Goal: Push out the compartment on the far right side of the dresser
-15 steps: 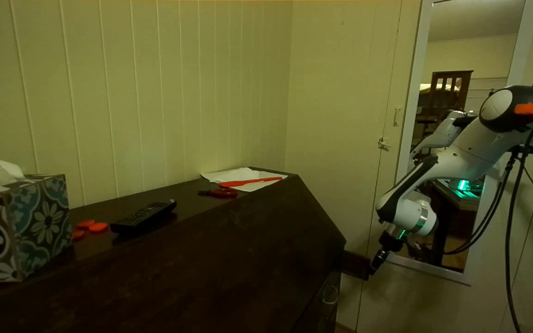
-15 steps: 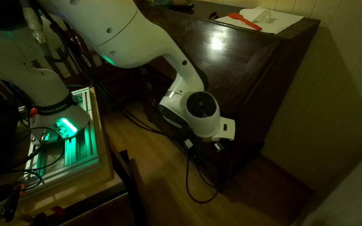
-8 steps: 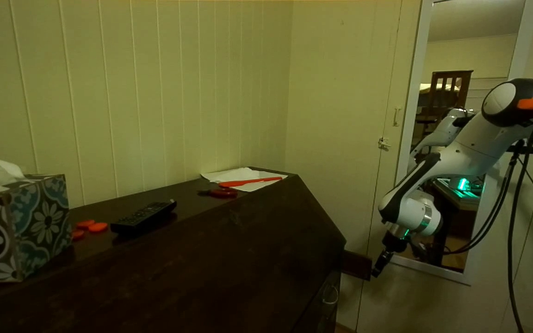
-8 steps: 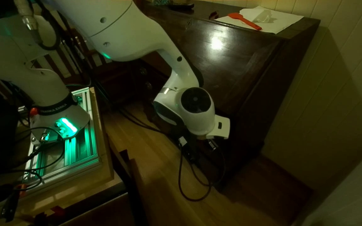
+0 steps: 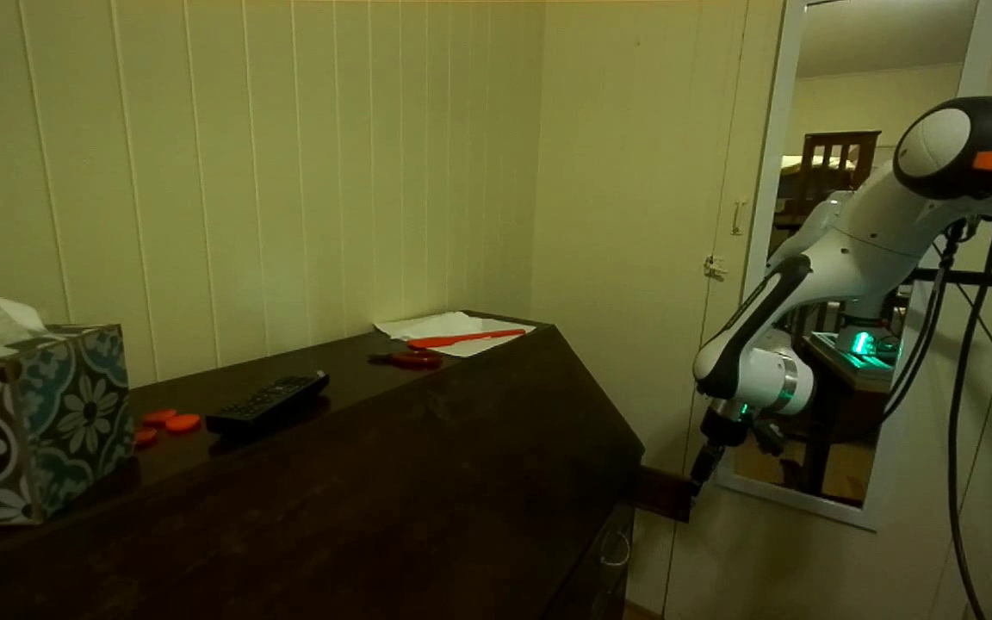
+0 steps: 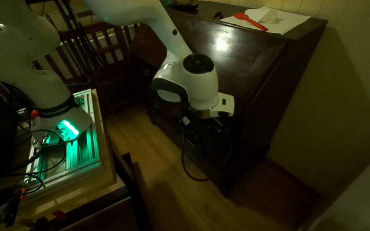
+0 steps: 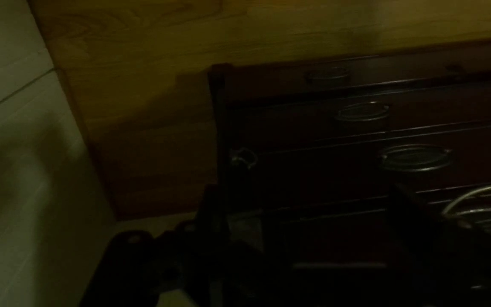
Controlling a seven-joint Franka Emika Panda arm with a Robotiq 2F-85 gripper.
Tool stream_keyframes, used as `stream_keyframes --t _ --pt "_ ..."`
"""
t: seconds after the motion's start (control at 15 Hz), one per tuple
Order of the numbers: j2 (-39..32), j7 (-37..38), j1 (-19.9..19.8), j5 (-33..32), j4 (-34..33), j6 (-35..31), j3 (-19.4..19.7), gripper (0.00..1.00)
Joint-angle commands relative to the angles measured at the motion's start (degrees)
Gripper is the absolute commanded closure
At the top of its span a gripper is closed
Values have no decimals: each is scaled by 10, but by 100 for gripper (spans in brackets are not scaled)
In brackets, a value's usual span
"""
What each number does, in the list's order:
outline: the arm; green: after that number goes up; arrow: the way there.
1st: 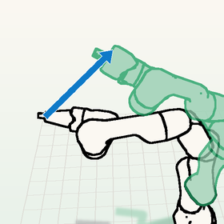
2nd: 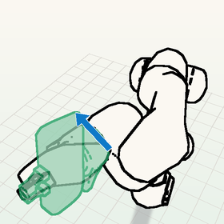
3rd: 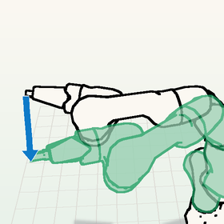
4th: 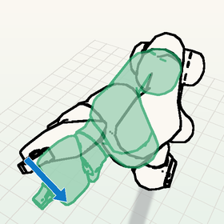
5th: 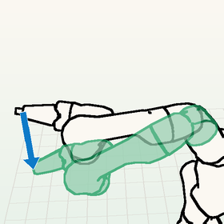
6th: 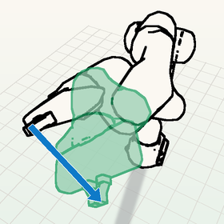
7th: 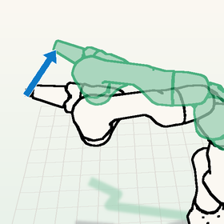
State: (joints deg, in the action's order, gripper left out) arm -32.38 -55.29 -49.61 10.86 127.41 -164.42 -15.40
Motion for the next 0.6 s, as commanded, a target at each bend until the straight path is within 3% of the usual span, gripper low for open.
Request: stream_keyframes --t 0.0,0.2,0.53 --pt "47 83 119 -76 18 2 118 0" --pt "41 108 177 -116 4 -5 177 0" --pt "10 71 172 -105 -26 -1 157 6"
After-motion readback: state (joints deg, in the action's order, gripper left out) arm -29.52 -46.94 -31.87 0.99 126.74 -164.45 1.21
